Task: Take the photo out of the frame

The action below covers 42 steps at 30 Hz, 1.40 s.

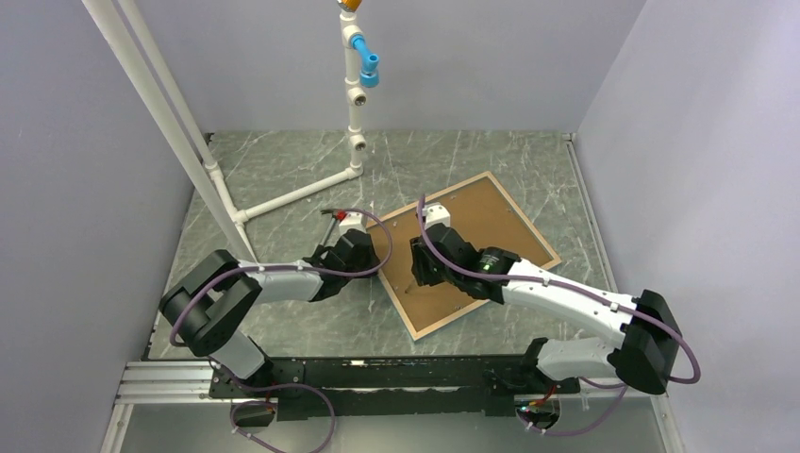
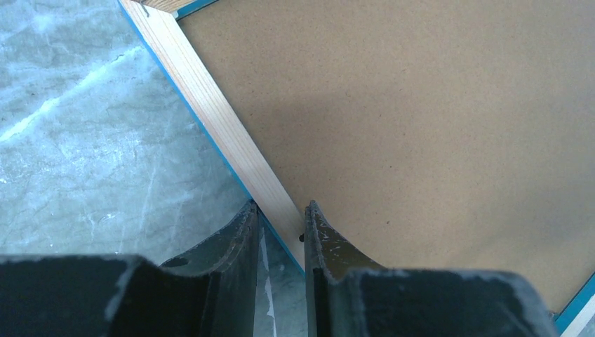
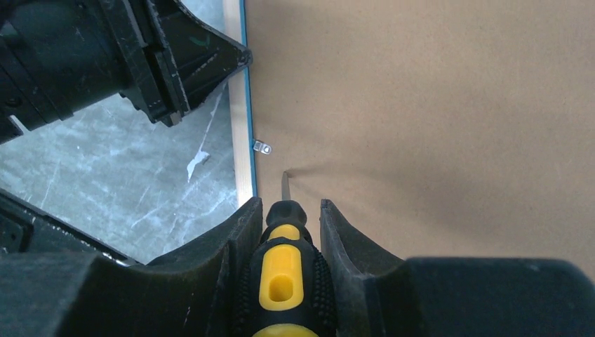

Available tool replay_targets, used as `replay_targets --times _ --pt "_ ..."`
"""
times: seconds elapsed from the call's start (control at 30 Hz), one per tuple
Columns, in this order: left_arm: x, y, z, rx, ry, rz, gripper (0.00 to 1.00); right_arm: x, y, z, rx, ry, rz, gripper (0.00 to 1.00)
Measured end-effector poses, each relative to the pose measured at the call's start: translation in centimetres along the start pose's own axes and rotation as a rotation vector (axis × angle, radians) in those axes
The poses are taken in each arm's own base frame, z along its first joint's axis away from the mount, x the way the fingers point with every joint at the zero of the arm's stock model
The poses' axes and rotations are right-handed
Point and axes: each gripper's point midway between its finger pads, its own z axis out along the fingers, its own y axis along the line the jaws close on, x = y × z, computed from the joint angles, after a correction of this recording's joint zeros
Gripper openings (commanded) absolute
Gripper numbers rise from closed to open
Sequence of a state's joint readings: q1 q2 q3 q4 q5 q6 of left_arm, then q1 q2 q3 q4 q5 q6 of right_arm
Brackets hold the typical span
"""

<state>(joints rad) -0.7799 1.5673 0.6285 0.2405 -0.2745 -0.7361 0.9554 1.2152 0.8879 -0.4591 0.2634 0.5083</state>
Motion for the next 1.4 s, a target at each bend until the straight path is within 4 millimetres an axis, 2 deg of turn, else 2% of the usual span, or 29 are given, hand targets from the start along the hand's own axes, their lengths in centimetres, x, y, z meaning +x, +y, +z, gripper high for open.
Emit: replay_targets --times 0.33,0.73,0.97,1.4 --pt "-0.1 -0.2 0.3 0.011 0.014 0.007 0.0 -0.3 2.1 0.6 0.012 -0.048 -0.044 0.0" --pt "-0.1 -0.2 0.2 0.031 0.006 -0.009 0.0 -1.5 3.1 1.0 0.009 -0.115 -0.013 0.0" --pt "-0.1 -0.2 0.2 0.033 0.005 -0.011 0.0 -0.9 3.0 1.3 0.034 -0.101 -0.02 0.0" --pt "0.0 -0.2 0.2 0.035 0.007 -0.01 0.0 -0.6 2.5 -0.3 0.045 -0.097 0.008 0.0"
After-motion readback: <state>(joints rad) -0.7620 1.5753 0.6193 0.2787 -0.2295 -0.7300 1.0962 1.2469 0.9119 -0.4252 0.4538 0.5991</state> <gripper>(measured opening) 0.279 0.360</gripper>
